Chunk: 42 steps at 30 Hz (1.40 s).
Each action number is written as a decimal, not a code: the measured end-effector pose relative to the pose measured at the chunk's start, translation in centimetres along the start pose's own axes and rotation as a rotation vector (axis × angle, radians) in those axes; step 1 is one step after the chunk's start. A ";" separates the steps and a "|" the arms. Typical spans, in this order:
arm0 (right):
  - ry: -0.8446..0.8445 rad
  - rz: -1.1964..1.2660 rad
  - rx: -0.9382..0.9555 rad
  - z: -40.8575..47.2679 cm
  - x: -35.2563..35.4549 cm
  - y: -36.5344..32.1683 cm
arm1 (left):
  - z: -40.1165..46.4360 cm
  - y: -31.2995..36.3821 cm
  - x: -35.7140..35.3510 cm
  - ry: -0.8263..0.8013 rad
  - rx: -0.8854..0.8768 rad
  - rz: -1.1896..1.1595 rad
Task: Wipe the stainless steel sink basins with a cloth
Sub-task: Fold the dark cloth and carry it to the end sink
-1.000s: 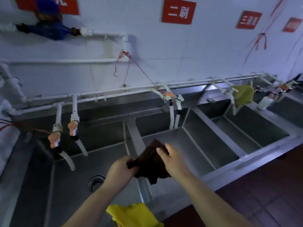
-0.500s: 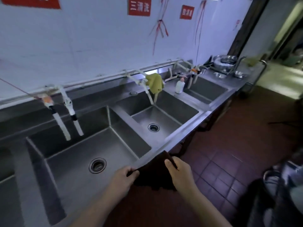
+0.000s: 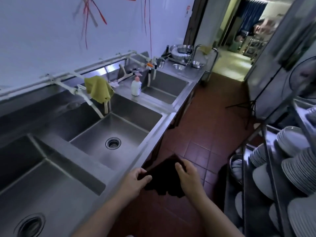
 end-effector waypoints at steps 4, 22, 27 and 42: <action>0.070 0.018 -0.038 5.7 1.2 -0.6 | 7.1 2.1 0.5 -0.115 -0.010 0.048; 0.210 0.284 -0.137 32.3 12.4 5.5 | 38.3 11.7 -5.2 -0.047 0.002 -0.146; 0.125 0.299 -0.110 44.5 18.4 6.3 | 48.9 15.3 -8.5 0.063 0.010 -0.111; -0.079 0.076 -0.013 75.5 24.2 4.4 | 74.1 22.0 -7.9 0.286 -0.020 -0.184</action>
Point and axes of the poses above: each hand's wrist, its own z-axis towards the middle knuckle, its own x-axis out of the back of the hand, y = z × x, the point moved 6 cm from there along z, towards the middle knuckle, and after that the axes turned 6 degrees about -y, right-handed, at the moved point
